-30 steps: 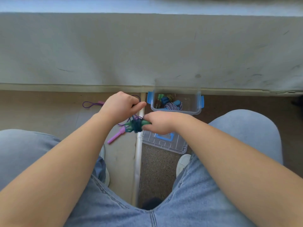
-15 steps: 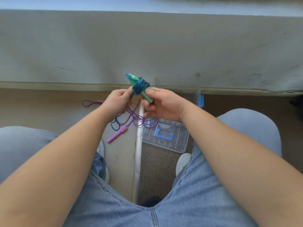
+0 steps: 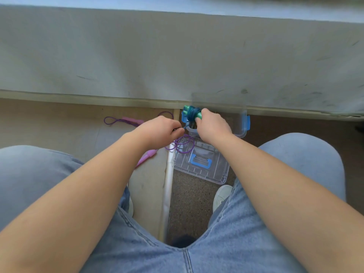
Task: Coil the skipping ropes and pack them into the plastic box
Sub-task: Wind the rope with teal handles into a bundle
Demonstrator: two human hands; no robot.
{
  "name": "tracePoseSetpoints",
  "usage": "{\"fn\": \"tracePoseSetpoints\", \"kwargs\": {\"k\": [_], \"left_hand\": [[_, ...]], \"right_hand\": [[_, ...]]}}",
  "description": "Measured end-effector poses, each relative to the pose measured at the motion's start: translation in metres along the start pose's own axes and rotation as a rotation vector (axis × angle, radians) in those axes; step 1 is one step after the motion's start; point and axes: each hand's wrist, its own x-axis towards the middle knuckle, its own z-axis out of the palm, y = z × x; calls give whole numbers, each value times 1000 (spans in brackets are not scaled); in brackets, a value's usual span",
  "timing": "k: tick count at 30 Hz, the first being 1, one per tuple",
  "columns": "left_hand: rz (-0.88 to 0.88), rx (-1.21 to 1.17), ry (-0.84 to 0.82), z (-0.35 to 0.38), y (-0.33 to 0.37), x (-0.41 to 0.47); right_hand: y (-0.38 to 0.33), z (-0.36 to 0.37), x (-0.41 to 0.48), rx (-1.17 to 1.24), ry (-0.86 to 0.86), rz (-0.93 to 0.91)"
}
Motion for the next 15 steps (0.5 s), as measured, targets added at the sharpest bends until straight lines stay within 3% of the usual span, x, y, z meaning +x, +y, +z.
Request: {"fn": "tracePoseSetpoints", "kwargs": {"k": [3, 8, 12, 15], "left_hand": [[44, 82, 130, -11, -3, 0], [-3, 146, 315, -9, -12, 1], [-106, 132, 344, -5, -19, 1], [-186, -54, 278, -5, -28, 0]], "right_hand": [[2, 2, -2, -153, -97, -46], [-5, 1, -12, -231, -379, -307], [-5, -6, -19, -156, -563, -417], [-5, -19, -21, 147, -757, -387]]}}
